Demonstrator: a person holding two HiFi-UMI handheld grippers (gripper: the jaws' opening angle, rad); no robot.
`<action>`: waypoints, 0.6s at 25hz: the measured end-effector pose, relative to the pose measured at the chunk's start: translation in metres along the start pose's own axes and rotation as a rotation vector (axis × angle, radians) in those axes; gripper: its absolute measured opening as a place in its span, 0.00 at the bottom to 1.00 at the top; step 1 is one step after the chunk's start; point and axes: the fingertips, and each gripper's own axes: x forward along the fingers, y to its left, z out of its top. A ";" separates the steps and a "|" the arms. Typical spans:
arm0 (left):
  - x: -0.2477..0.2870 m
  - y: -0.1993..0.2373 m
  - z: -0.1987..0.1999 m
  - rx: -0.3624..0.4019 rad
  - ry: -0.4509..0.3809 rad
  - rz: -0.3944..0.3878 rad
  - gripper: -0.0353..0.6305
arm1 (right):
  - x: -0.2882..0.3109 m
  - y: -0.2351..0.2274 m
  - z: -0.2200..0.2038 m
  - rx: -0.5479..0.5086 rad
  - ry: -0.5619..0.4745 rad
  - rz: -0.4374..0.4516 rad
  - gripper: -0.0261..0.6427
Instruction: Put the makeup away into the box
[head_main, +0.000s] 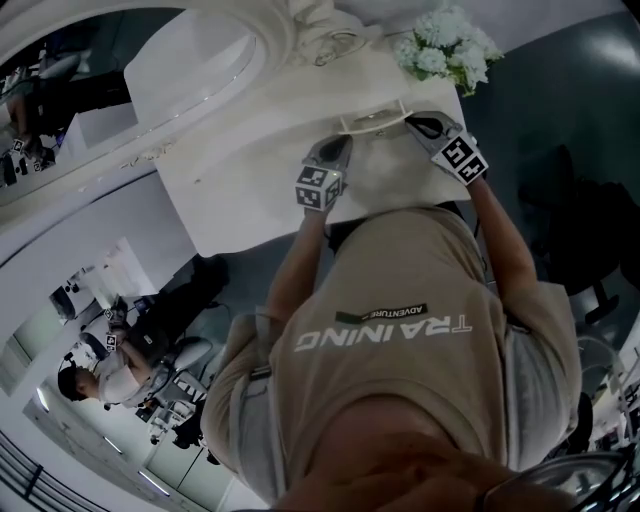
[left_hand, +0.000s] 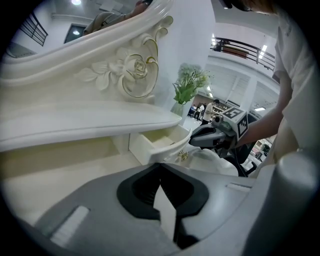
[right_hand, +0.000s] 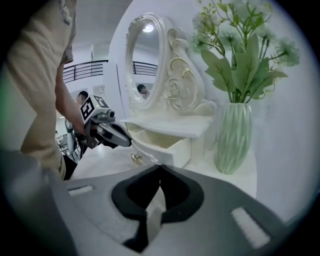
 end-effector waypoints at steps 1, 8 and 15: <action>0.002 0.001 0.001 -0.004 0.000 0.004 0.06 | 0.001 -0.002 0.000 -0.005 0.001 0.005 0.04; 0.014 0.014 0.014 -0.003 -0.011 0.037 0.06 | 0.011 -0.021 0.010 -0.032 -0.016 -0.006 0.04; 0.018 0.022 0.025 -0.013 -0.014 0.061 0.06 | 0.017 -0.032 0.018 -0.025 -0.051 0.001 0.04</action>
